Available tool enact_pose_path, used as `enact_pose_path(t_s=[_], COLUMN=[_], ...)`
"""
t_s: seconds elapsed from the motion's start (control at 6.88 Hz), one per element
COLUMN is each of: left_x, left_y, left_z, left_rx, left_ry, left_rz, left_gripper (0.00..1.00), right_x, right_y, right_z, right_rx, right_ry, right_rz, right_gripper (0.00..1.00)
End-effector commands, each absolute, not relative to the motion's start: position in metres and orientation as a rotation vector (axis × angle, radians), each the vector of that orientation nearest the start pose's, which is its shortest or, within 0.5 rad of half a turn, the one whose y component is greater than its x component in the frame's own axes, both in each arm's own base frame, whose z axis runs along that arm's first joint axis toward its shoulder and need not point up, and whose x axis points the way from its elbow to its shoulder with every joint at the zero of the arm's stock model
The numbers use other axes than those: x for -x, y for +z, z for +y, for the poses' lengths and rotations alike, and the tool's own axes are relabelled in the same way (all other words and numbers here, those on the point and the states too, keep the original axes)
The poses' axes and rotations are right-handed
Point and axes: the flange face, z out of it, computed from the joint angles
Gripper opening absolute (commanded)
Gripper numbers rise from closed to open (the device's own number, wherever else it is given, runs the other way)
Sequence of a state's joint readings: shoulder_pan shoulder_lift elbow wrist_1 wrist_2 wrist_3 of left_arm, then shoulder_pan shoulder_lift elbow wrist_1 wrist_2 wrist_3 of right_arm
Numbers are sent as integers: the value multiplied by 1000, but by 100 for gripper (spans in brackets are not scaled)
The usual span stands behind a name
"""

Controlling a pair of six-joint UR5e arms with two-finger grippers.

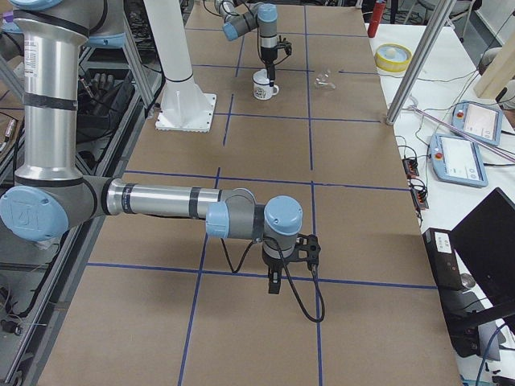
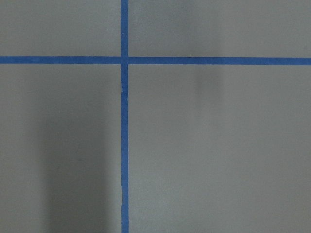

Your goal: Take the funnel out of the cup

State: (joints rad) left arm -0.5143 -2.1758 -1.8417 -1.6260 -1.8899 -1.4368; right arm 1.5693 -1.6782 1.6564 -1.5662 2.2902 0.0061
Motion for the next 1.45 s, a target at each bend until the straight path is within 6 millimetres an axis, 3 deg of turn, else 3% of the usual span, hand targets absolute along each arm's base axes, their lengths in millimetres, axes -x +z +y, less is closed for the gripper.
enact_pose_path(t_s=[0.0, 0.15, 0.44, 0.58, 0.73, 0.87, 1.02, 1.16, 1.31], left_x=[-493, -482, -408, -377, -346, -305, -243, -179, -118], left_y=[179, 170, 137, 147, 153, 185, 225, 284, 355], left_z=[-396, -393, -407, -420, -445, -472, -505, -552, -584], left_rx=[-23, -36, -122, -174, -299, -309, -355, -327, -324], left_ry=[-199, -192, -238, -240, -134, -79, 3, 33, 105], left_rz=[986, 1009, 1102, 1096, 1053, 1012, 954, 904, 818], left_gripper=[100, 100, 100, 100, 100, 100, 100, 100, 100], right_x=[-67, -67, -67, -67, -67, -67, -67, -67, -67], right_y=[670, 670, 670, 671, 670, 671, 670, 670, 670], right_z=[-445, -445, -445, -445, -445, -445, -445, -445, -445], right_rx=[19, 19, 19, 20, 19, 20, 19, 19, 19], right_ry=[10, 10, 10, 11, 10, 11, 10, 10, 10], right_rz=[-719, -719, -719, -719, -719, -719, -719, -719, -719], right_gripper=[100, 100, 100, 100, 100, 100, 100, 100, 100])
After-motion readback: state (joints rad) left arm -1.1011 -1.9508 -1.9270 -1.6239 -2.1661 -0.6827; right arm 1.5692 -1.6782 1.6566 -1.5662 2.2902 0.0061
